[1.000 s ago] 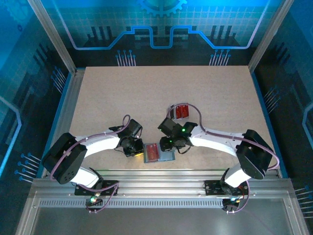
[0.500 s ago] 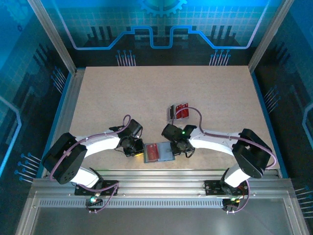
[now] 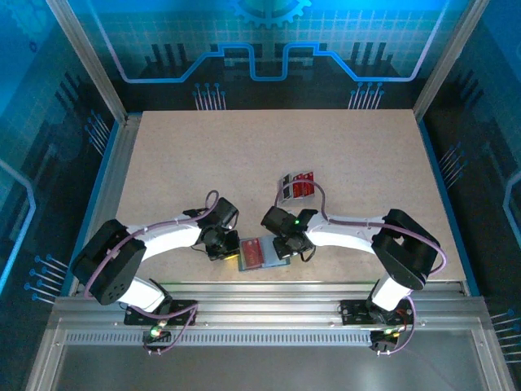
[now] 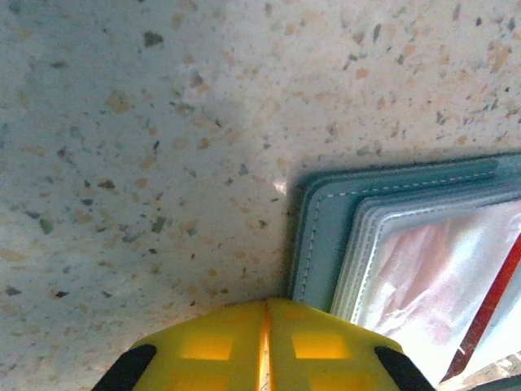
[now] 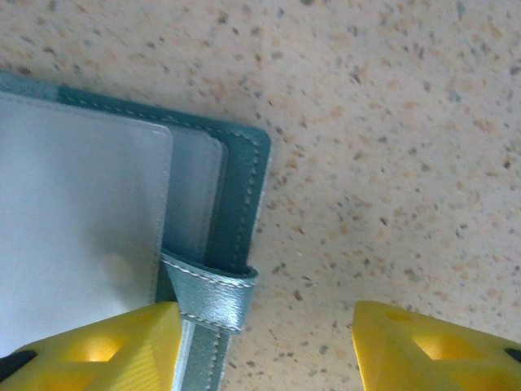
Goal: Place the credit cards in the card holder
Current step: Close the card holder at the bottom-center of the table.
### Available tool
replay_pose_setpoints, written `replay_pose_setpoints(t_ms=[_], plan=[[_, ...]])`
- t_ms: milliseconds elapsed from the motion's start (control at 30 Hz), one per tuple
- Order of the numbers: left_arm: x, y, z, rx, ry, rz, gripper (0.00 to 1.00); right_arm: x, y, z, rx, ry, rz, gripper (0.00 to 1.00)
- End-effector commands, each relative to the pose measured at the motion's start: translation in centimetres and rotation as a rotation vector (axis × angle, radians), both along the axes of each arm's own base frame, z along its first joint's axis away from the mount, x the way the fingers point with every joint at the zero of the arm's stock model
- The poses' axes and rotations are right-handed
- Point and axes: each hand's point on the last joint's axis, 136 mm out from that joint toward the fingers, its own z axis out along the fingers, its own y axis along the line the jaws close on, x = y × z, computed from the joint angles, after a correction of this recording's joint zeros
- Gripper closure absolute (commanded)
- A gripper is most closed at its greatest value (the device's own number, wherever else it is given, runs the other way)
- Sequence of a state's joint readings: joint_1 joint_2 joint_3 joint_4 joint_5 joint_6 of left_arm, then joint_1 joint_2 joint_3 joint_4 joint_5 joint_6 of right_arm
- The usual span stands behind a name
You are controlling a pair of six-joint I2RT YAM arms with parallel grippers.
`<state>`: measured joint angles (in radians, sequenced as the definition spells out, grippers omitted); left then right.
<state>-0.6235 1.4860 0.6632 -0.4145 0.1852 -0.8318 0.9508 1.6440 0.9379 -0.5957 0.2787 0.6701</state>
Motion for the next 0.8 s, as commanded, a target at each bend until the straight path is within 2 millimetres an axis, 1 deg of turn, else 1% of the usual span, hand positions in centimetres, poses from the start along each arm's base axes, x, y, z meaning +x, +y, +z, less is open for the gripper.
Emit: replay_pose_setpoints(t_ms=[0, 67, 133, 200, 267, 333, 400, 500, 700, 767], plan=[[-1.0, -0.4, -1.4, 0.038, -0.03, -0.086, 0.89, 0.5, 1.6, 0.6, 0.046, -0.023, 0.036, 0.41], [-0.4, 0.1, 0.6, 0.069, -0.078, -0.097, 0.89, 0.4, 1.5, 0.5, 0.038, -0.017, 0.038, 0.4], [0.2, -0.1, 2.5, 0.072, -0.12, -0.112, 0.88, 0.3, 1.3, 0.3, 0.029, -0.011, 0.036, 0.4], [0.6, -1.0, 3.8, 0.06, -0.146, -0.138, 0.88, 0.2, 1.4, 0.2, 0.044, -0.007, 0.037, 0.4], [0.9, -2.8, 4.4, 0.015, -0.152, -0.164, 0.87, 0.1, 1.6, 0.0, 0.073, -0.001, 0.037, 0.4], [1.3, -4.5, 4.1, -0.02, -0.135, -0.188, 0.88, 0.4, 1.7, -0.1, 0.084, -0.005, 0.031, 0.41], [1.5, -5.5, 3.7, -0.013, -0.123, -0.208, 0.9, 0.6, 1.7, 0.0, 0.081, -0.011, 0.026, 0.41], [1.6, -6.5, 3.0, -0.023, -0.119, -0.215, 0.9, 0.9, 2.1, 0.3, 0.105, -0.023, 0.033, 0.41], [0.7, -6.0, 0.8, -0.01, -0.072, -0.198, 0.9, 1.2, 2.2, 0.2, 0.109, -0.025, 0.029, 0.42], [0.4, -5.7, 0.1, 0.002, -0.06, -0.196, 0.9, 1.4, 1.8, 0.1, 0.093, -0.03, 0.013, 0.43]])
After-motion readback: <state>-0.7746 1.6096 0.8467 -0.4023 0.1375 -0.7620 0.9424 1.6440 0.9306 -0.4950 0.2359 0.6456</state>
